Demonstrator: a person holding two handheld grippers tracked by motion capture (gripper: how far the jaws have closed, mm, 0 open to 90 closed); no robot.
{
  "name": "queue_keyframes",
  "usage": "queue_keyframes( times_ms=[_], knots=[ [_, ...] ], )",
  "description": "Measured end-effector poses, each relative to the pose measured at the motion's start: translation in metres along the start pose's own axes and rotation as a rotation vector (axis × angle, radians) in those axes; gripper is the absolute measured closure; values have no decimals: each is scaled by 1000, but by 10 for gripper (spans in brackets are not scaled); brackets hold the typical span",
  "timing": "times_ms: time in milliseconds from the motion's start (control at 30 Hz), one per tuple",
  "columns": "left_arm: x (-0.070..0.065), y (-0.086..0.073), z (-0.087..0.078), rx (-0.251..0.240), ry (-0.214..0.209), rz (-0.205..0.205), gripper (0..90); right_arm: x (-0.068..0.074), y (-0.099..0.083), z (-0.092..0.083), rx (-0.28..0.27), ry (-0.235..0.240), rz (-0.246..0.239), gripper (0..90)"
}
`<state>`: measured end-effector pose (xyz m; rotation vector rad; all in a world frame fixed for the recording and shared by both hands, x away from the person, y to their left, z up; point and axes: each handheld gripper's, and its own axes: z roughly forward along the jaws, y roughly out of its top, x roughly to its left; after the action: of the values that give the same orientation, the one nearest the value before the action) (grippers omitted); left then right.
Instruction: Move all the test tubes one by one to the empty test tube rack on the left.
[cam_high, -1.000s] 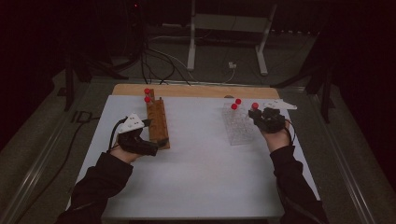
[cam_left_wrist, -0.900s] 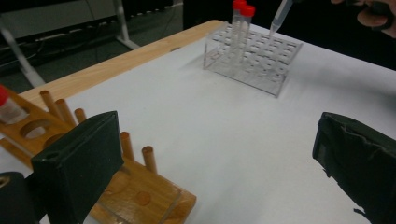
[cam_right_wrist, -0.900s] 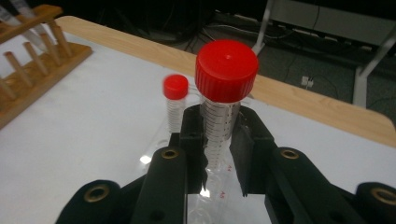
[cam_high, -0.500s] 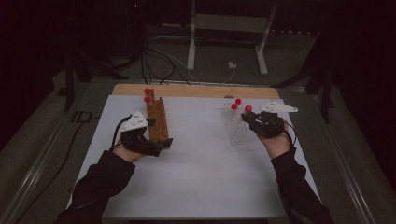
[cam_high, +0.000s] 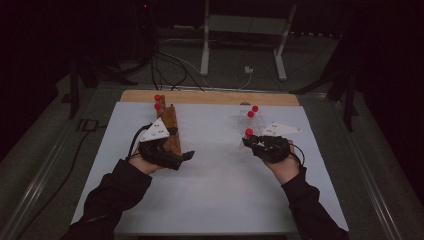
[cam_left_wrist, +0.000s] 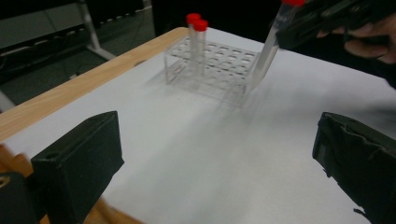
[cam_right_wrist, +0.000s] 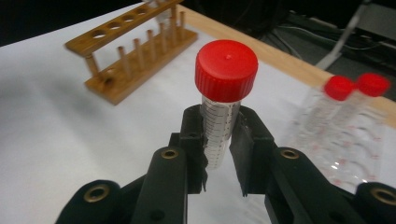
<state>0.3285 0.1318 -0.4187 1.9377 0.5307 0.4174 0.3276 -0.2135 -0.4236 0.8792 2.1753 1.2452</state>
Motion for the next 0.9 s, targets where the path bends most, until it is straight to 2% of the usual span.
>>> queue_keyframes(
  times_ms=[133, 433, 700, 900],
  knots=[
    [-5, 4, 5, 1, -19, 15, 23, 7, -3, 2, 12, 17, -18, 746],
    [-19, 13, 20, -3, -73, 41, 26, 29, -12, 8, 33, 88, -37, 746],
    [-33, 15, 35, 8, -132, 59, 27, 42, -17, 14, 57, 132, -58, 746],
    [-41, 17, 46, 10, -169, 74, 67, 47, -19, 17, 67, 154, -63, 746]
  ],
)
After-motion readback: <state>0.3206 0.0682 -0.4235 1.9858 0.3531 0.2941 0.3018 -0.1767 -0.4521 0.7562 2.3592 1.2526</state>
